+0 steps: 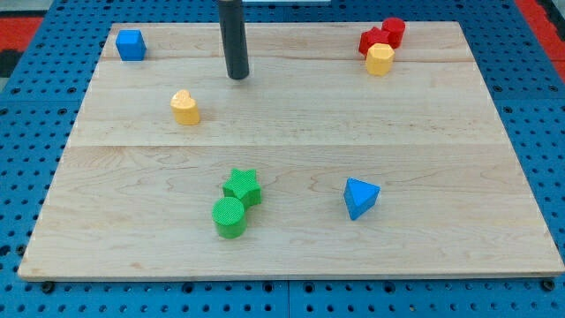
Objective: Move the yellow heart bottom right to the blue cube
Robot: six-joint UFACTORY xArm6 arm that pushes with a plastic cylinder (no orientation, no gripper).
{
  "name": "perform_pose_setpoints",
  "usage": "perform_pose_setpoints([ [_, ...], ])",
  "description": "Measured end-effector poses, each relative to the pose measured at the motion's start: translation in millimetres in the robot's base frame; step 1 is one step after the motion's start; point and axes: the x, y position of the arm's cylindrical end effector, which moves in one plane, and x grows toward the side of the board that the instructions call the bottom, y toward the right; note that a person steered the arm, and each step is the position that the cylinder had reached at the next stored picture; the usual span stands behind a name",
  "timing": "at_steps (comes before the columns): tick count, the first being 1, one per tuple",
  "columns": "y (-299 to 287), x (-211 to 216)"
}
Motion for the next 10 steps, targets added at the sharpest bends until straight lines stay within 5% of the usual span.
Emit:
perform_pose_setpoints([
  [1,-13.0,78.4],
  [2,-99.7,64.8],
  [3,-89.5,49.0],
  [4,-49.9,88.3],
  [6,-75.8,35.5],
  [10,-13.1,-12.5],
])
